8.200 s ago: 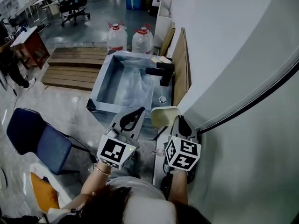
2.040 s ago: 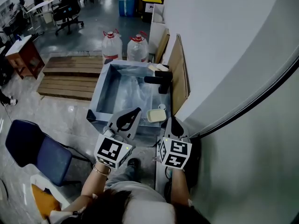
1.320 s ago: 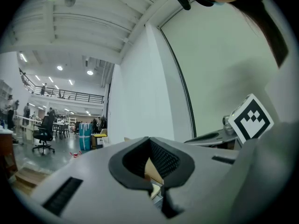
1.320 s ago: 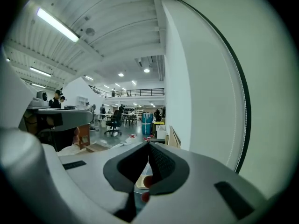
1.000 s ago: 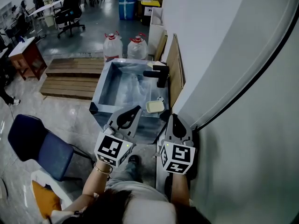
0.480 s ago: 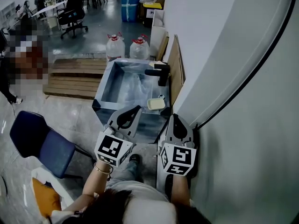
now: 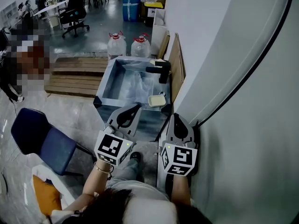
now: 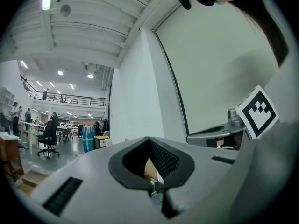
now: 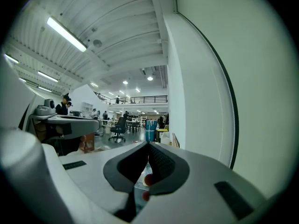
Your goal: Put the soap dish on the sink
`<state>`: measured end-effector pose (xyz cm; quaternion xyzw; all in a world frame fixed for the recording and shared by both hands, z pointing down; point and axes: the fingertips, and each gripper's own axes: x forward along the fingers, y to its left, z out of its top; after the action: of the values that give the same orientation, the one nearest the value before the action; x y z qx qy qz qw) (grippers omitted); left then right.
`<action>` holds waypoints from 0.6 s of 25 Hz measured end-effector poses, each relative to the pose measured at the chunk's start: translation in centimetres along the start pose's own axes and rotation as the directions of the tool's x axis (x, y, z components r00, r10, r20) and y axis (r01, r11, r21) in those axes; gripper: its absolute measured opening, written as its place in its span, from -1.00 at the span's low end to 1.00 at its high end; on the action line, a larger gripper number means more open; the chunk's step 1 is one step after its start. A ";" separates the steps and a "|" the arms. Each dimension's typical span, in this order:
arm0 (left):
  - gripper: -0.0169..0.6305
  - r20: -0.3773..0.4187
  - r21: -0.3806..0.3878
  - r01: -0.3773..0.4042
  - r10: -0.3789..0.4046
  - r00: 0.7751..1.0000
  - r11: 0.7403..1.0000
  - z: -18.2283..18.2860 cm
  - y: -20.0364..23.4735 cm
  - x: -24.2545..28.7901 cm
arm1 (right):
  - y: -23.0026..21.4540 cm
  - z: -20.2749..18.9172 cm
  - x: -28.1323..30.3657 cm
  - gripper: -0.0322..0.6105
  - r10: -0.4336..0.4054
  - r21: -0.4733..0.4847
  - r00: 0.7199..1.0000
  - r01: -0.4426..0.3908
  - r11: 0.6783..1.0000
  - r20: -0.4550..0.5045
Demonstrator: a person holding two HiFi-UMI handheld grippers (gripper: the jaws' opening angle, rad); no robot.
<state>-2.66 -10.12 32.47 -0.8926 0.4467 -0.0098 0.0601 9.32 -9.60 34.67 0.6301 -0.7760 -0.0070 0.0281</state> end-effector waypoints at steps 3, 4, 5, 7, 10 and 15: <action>-0.92 0.006 0.003 -0.011 0.011 1.000 1.000 -0.1 -0.2 -0.3 | -0.1 -0.2 -0.3 -0.82 0.004 -0.002 1.000 -0.004 1.000 0.000; -0.92 0.010 0.004 -0.015 0.015 1.000 1.000 -0.1 -0.3 -0.3 | -0.1 -0.3 -0.5 -0.82 0.006 -0.002 1.000 -0.006 1.000 -0.001; -0.92 0.013 0.004 -0.017 0.017 1.000 1.000 -0.1 -0.4 -0.4 | -0.1 -0.4 -0.6 -0.82 0.007 -0.002 1.000 -0.007 1.000 -0.002; -0.92 0.013 0.004 -0.020 0.020 1.000 1.000 -0.2 -0.6 -0.6 | -0.3 -0.6 -0.8 -0.82 0.010 -0.001 1.000 -0.010 1.000 -0.002; -0.92 0.009 0.008 -0.023 0.023 1.000 1.000 -0.3 -1.0 -0.8 | -0.4 -0.7 -1.0 -0.82 0.014 0.001 1.000 -0.014 1.000 -0.001; -0.92 0.004 0.004 -0.035 0.035 0.999 0.999 -0.8 -1.3 -1.3 | -0.3 -1.1 -1.3 -0.82 0.026 -0.003 1.000 -0.026 1.000 -0.001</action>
<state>-2.45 -8.38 33.49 -0.8845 0.4623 -0.0077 0.0629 9.98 -8.39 35.74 0.6200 -0.7840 -0.0076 0.0293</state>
